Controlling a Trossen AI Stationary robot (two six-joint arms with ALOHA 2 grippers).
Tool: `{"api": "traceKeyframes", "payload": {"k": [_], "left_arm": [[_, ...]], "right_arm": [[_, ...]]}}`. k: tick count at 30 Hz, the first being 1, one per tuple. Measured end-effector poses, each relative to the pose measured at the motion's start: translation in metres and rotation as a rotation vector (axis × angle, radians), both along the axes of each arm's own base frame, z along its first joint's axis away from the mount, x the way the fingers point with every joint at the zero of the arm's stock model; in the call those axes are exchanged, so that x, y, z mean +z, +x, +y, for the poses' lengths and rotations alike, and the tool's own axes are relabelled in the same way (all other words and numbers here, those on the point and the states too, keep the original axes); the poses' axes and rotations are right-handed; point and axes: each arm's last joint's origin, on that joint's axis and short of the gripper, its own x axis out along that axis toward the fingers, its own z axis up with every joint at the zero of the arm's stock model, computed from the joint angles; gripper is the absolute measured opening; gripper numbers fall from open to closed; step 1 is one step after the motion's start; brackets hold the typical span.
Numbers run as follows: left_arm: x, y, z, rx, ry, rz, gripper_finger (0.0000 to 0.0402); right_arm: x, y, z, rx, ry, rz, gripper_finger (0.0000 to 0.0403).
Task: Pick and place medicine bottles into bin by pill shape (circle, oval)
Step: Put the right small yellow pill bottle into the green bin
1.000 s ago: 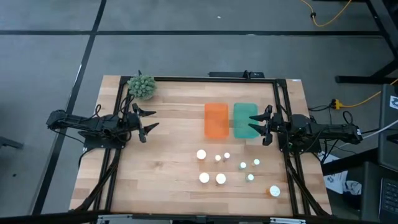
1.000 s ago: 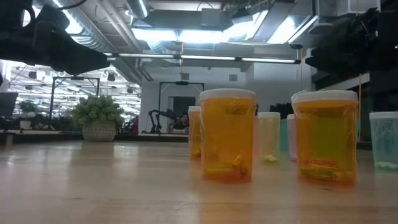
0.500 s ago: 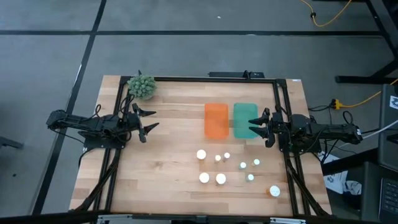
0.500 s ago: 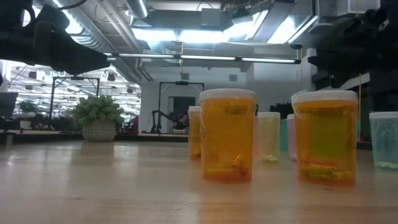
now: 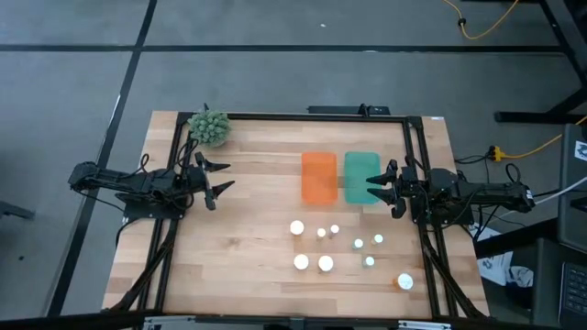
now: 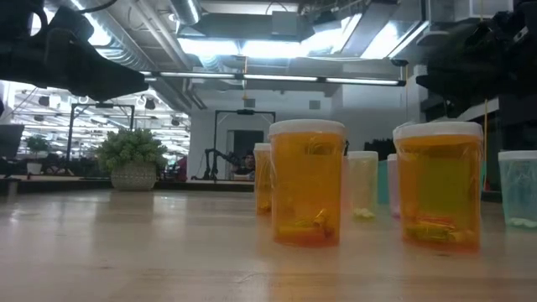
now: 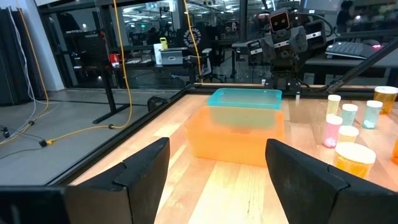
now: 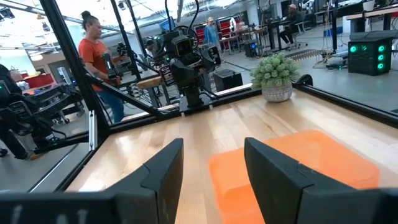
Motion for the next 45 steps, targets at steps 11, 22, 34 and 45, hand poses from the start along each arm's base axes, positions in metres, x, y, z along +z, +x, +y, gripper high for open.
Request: {"api": "traceKeyframes", "payload": {"k": [11,22,34,45], "left_arm": [[0.0,0.0,0.0,0.0,0.0,0.0,0.0257],[0.0,0.0,0.0,0.0,0.0,0.0,0.0257],[0.0,0.0,0.0,0.0,-0.001,-0.001,0.0257],[0.0,0.0,0.0,0.0,-0.007,-0.003,0.0257]], "right_arm": [[0.0,0.0,0.0,-0.002,-0.044,0.004,0.0172],[-0.002,0.0,0.0,-0.005,-0.154,0.028,0.0172],[-0.002,0.0,0.0,-0.003,-0.096,0.024,0.0172],[0.014,-0.002,-0.002,-0.092,-0.272,-0.119,0.0172]]}}
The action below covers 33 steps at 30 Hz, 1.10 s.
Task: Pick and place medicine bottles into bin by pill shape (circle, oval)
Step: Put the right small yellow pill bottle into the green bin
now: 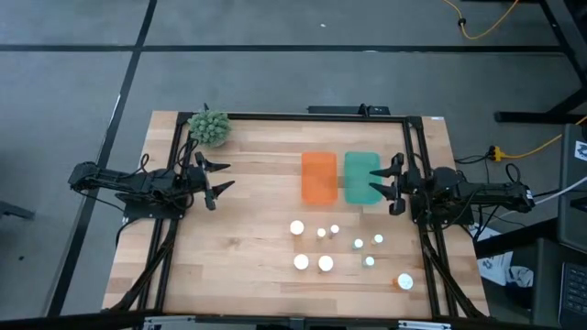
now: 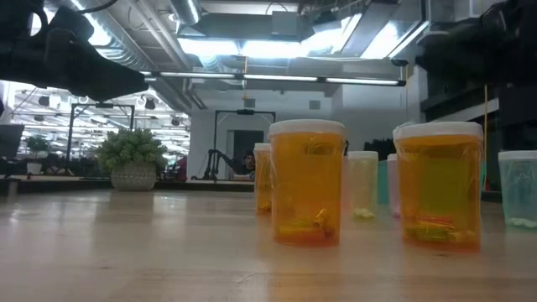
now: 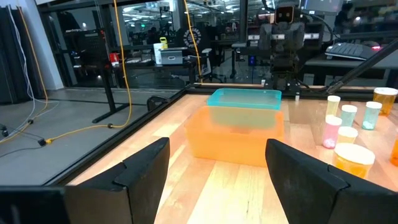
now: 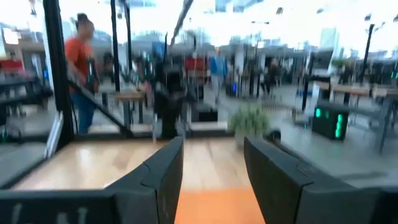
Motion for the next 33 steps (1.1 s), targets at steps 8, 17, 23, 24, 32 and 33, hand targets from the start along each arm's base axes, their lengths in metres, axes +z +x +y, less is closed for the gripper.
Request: {"api": "traceKeyframes", "payload": {"k": [8,17,23,24,32,33], "left_arm": [[0.0,0.0,0.0,0.0,0.0,0.001,0.0257],[0.0,0.0,0.0,0.0,-0.028,-0.011,0.0257],[-0.0001,0.0,0.0,0.001,-0.048,-0.018,0.0257],[-0.0001,0.0,0.0,0.0,-0.048,-0.018,0.0257],[-0.0001,0.0,0.0,0.0,-0.048,-0.018,0.0257],[-0.0001,0.0,0.0,0.0,-0.048,-0.018,0.0257]], "right_arm": [[0.0059,-0.0013,0.0,-0.001,-0.006,-0.062,0.0172],[0.0114,-0.0028,0.0003,0.007,-0.012,-0.12,0.0174],[0.01,-0.0024,0.0005,0.028,0.048,-0.112,0.022],[0.0099,-0.0023,0.0005,0.033,0.066,-0.113,0.023],[0.0096,-0.0022,0.0005,0.04,0.089,-0.113,0.0262],[0.0096,-0.0022,0.0005,0.04,0.09,-0.113,0.0261]]}}
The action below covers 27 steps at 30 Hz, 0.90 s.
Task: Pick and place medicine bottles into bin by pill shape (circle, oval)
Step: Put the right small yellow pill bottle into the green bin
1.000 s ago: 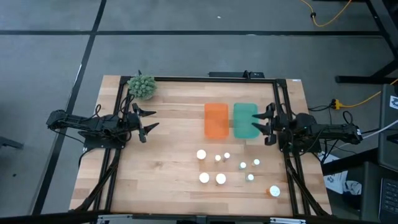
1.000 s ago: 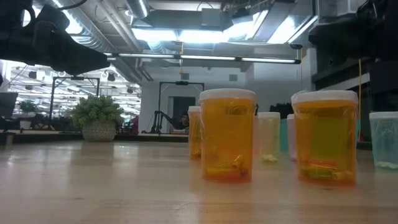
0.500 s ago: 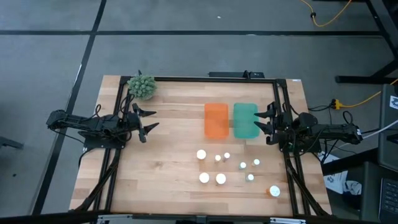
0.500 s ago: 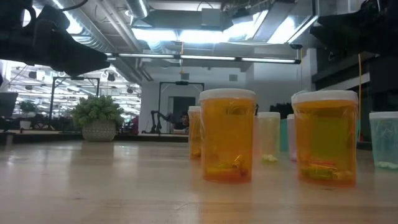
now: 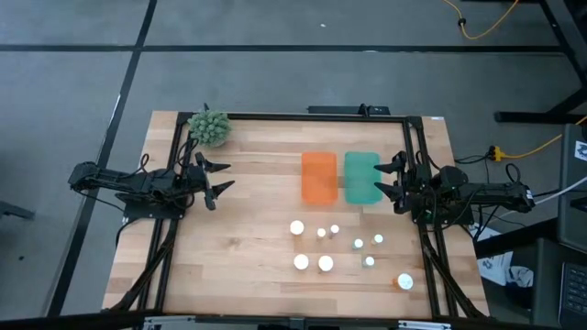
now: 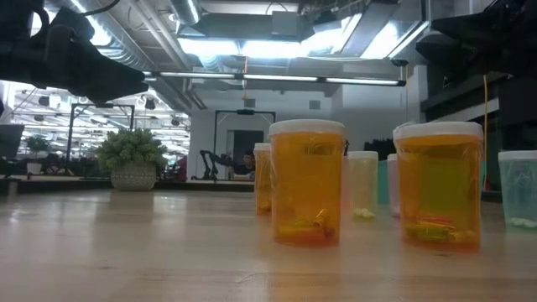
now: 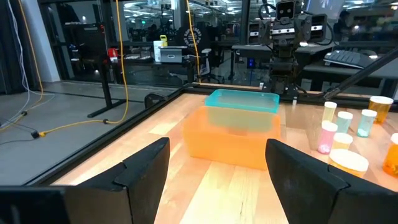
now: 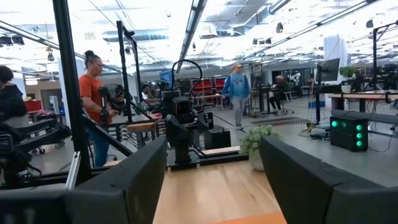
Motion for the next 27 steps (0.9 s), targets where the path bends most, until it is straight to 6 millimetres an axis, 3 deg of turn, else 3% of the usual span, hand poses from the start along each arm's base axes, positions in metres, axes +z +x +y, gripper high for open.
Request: {"api": "traceKeyframes", "payload": {"k": [7,12,16,20,27], "left_arm": [[0.0,0.0,0.0,0.0,0.0,0.0,0.0257],[0.0,0.0,0.0,0.0,0.048,0.018,0.0257],[0.0,0.0,0.0,0.0,0.051,0.019,0.0257],[0.0,0.0,0.0,0.0,0.051,0.02,0.0257],[0.0,0.0,0.0,0.0,0.05,0.019,0.0257]], "right_arm": [[0.003,-0.001,0.0,0.02,0.067,0.002,0.026],[0.044,-0.012,0.0,0.005,0.028,0.097,0.026],[0.087,-0.026,0.0,0.012,0.097,0.295,0.0259],[0.116,-0.026,0.001,0.039,0.272,0.522,0.0259],[0.129,0.002,0.011,0.234,0.55,0.968,0.0259]]}}
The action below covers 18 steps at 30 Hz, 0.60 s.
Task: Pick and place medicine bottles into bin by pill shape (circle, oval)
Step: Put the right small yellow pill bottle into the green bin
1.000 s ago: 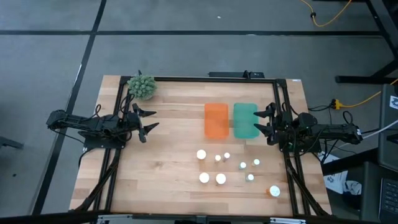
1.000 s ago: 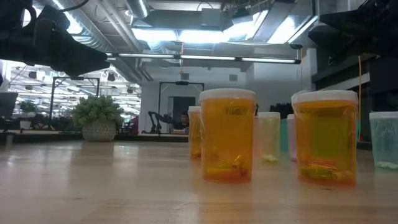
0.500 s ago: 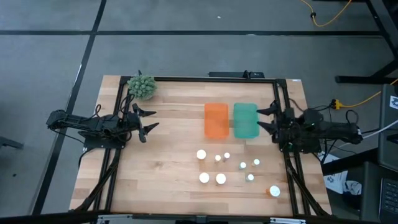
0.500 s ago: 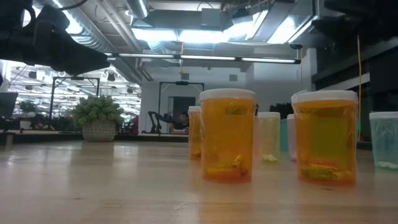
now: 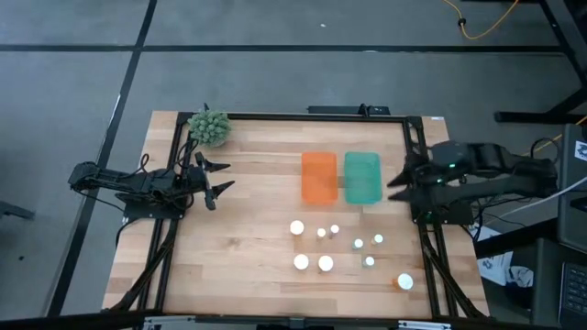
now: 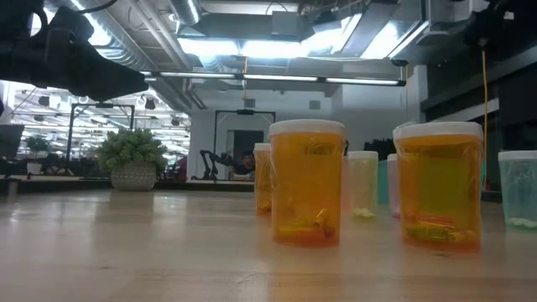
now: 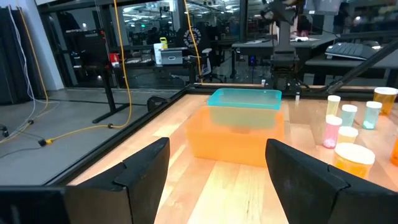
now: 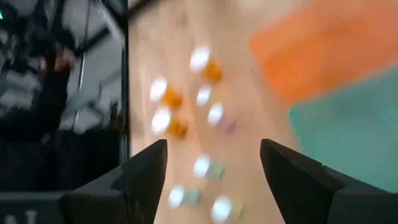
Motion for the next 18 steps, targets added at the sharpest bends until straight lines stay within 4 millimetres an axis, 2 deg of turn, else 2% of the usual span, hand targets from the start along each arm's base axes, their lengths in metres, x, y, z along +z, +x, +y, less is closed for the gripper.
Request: {"api": "traceKeyframes", "payload": {"k": [6,12,15,18], "left_arm": [[0.0,0.0,0.0,0.0,0.034,0.014,0.0257],[0.0,0.0,0.0,-0.001,0.083,0.032,0.0257],[0.0,0.0,0.0,-0.001,0.082,0.032,0.0257],[0.0,0.0,0.0,-0.001,0.082,0.032,0.0257]], "right_arm": [[-0.021,0.026,0.014,0.015,0.107,0.369,0.0259],[-0.048,0.036,0.03,-0.104,0.022,0.751,0.0259],[-0.056,0.04,0.043,-0.089,-0.058,0.827,0.0259],[-0.061,0.041,0.06,-0.018,-0.143,0.83,0.0259]]}}
